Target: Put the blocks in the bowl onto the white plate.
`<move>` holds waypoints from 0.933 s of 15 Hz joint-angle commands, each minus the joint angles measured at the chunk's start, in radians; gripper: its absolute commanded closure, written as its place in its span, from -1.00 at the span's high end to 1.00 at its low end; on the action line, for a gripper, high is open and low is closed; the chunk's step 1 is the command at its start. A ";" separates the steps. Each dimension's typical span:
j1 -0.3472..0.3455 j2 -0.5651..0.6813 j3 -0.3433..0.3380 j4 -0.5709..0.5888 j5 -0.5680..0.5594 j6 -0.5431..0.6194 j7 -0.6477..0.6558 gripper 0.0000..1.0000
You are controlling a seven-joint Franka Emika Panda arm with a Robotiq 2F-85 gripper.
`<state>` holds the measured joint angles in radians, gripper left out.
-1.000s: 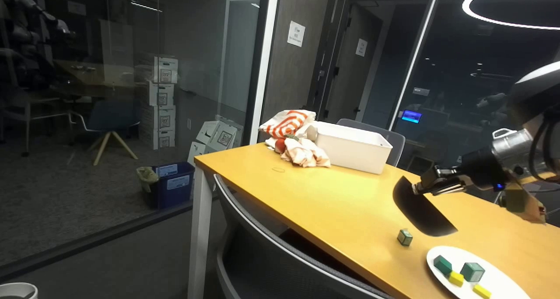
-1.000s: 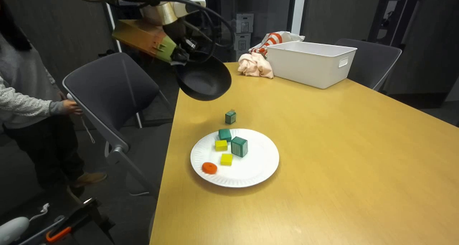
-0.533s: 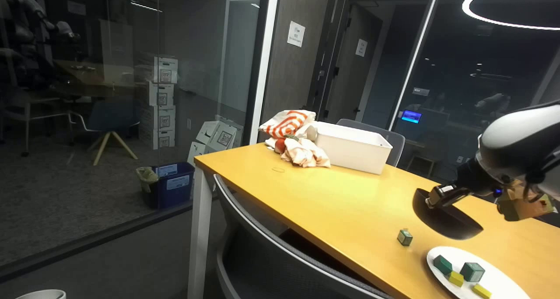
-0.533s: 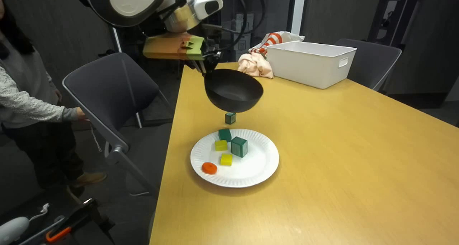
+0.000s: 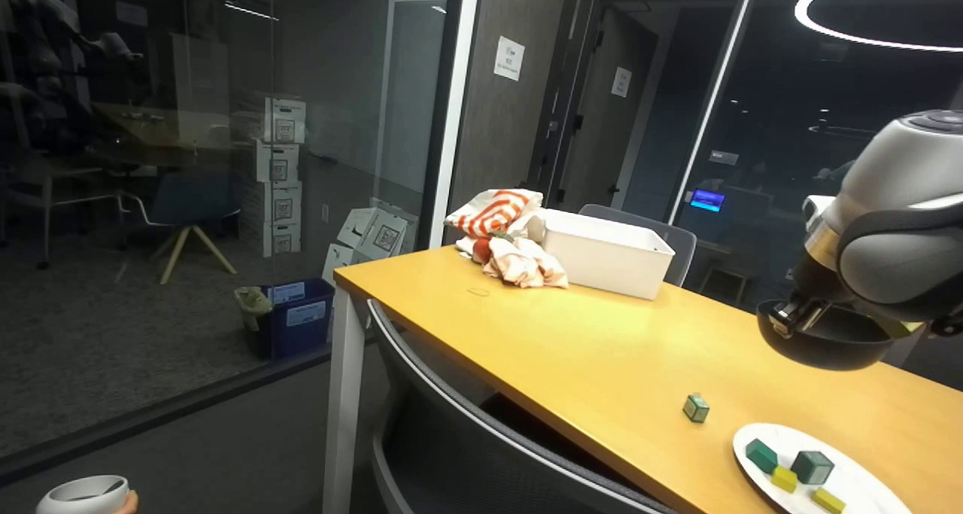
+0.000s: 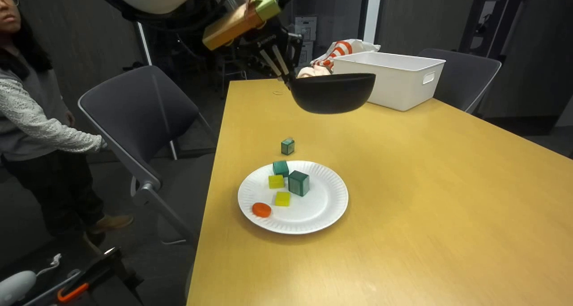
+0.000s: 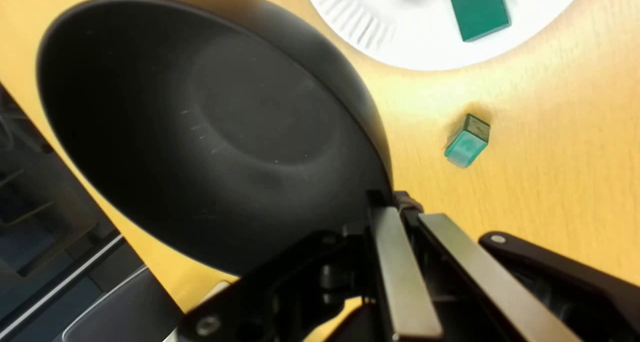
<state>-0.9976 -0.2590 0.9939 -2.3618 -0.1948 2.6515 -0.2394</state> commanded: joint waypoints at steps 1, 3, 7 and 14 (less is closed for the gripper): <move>-0.177 0.064 0.218 0.148 -0.253 -0.138 0.160 -0.87; -0.274 0.125 0.342 0.191 -0.360 -0.189 0.207 -0.87; -0.440 0.249 0.534 0.211 -0.429 -0.216 0.188 -0.87; -0.259 0.278 0.311 0.168 -0.326 -0.179 0.075 -0.87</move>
<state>-1.4454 0.0031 1.5009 -2.1958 -0.5704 2.4606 -0.1005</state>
